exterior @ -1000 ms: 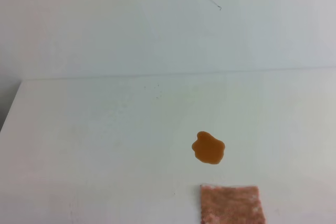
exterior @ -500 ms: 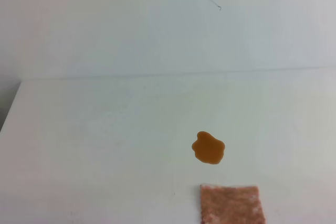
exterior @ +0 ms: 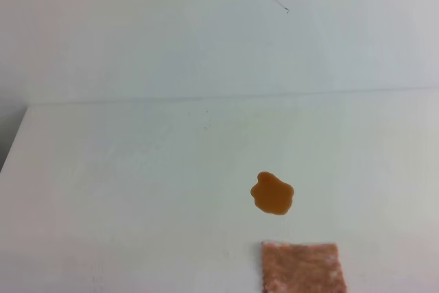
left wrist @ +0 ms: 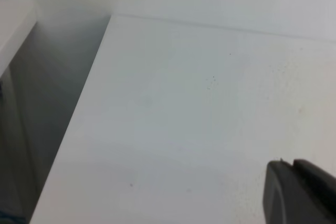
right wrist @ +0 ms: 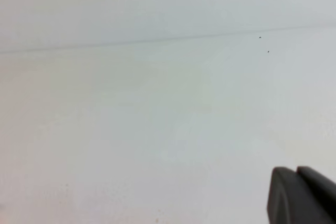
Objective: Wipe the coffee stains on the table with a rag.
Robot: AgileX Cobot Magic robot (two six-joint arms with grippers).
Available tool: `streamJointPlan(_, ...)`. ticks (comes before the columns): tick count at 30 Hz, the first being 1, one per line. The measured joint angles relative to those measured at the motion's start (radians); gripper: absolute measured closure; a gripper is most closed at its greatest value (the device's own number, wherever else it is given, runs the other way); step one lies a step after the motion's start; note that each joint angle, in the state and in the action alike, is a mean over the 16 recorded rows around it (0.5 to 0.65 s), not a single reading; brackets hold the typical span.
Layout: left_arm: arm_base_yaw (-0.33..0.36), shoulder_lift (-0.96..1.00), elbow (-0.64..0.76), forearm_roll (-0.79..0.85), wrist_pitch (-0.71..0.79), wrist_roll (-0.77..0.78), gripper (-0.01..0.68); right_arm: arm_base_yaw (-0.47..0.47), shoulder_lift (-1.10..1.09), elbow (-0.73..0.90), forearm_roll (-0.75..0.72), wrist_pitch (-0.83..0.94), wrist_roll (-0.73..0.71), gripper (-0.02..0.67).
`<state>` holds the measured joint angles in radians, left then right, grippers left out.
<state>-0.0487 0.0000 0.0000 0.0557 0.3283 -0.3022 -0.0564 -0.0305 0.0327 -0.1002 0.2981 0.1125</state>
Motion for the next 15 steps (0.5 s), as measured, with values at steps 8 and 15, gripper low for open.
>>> streamJointPlan(8, 0.0, 0.0, 0.0, 0.0, 0.0, 0.0, 0.675, 0.0, 0.0, 0.0, -0.011, 0.0, 0.0, 0.653)
streamJointPlan(15, 0.0, 0.0, 0.0, 0.0, 0.0, 0.0, 0.675, 0.0, 0.0, 0.0, -0.025, -0.003, 0.0, 0.653)
